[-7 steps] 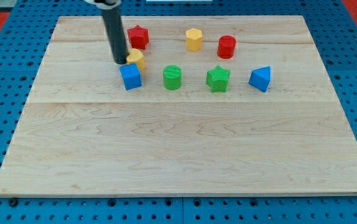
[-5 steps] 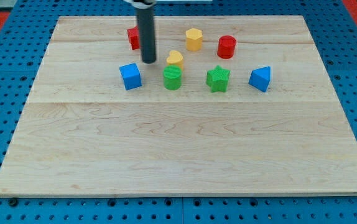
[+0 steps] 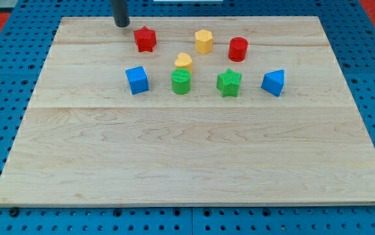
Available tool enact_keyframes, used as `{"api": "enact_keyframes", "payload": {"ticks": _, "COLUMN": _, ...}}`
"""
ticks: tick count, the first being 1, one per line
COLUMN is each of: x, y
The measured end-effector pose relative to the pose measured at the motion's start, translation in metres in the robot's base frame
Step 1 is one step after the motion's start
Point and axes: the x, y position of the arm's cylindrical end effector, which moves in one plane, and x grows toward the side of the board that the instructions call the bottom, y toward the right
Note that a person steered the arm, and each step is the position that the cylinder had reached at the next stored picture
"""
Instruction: Push the yellow hexagon slightly towards the bottom of the board
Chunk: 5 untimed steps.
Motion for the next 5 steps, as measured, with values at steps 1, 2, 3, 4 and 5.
{"api": "enact_keyframes", "payload": {"ticks": 1, "x": 0.046, "y": 0.051}}
{"api": "enact_keyframes", "payload": {"ticks": 2, "x": 0.07, "y": 0.058}}
{"api": "enact_keyframes", "payload": {"ticks": 3, "x": 0.082, "y": 0.06}}
{"api": "enact_keyframes", "payload": {"ticks": 4, "x": 0.019, "y": 0.067}}
{"api": "enact_keyframes", "payload": {"ticks": 5, "x": -0.005, "y": 0.133}}
